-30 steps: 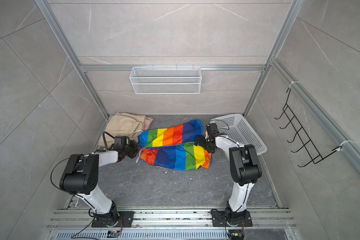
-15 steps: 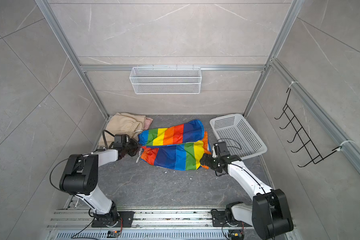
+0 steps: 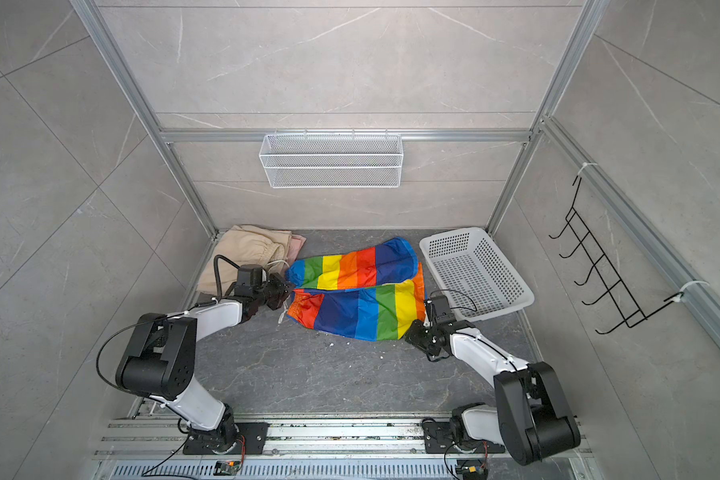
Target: Fold and stack the shorts
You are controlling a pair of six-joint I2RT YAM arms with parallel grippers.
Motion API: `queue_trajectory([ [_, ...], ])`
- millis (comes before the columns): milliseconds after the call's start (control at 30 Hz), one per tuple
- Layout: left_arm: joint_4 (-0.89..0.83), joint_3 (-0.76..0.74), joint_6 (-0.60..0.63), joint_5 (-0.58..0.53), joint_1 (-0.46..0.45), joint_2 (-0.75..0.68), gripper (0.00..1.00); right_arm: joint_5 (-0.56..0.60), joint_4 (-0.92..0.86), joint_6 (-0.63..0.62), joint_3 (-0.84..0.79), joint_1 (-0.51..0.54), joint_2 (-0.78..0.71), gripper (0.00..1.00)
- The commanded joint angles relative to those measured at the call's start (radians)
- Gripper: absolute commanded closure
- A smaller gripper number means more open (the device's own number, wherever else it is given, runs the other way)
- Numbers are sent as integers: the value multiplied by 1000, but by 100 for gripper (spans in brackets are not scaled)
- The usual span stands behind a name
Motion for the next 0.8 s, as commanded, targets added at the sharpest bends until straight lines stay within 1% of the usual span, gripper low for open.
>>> queue_trajectory([
  [0,48,-30,-18,26,3,16,100,86,22,1,40,0,40,58],
  [67,49,-43,-10,17,3,24,100,99,31,5,36,-14,46,66],
  [133,57,-55,-6,11,5,39,100,104,27,4,33,-25,39,67],
  [300,84,-61,-7,11,12,87,100,129,-6,-7,34,-54,-1,62],
  [500,82,-60,2,14,34,97,100,104,24,-12,48,-84,43,53],
  [567,72,-57,11,13,38,95,100,101,37,-12,51,-90,65,53],
  [700,71,-64,16,14,51,99,100,108,54,-21,59,-107,84,74],
  [767,74,-66,17,17,57,102,100,111,54,-33,62,-119,90,87],
])
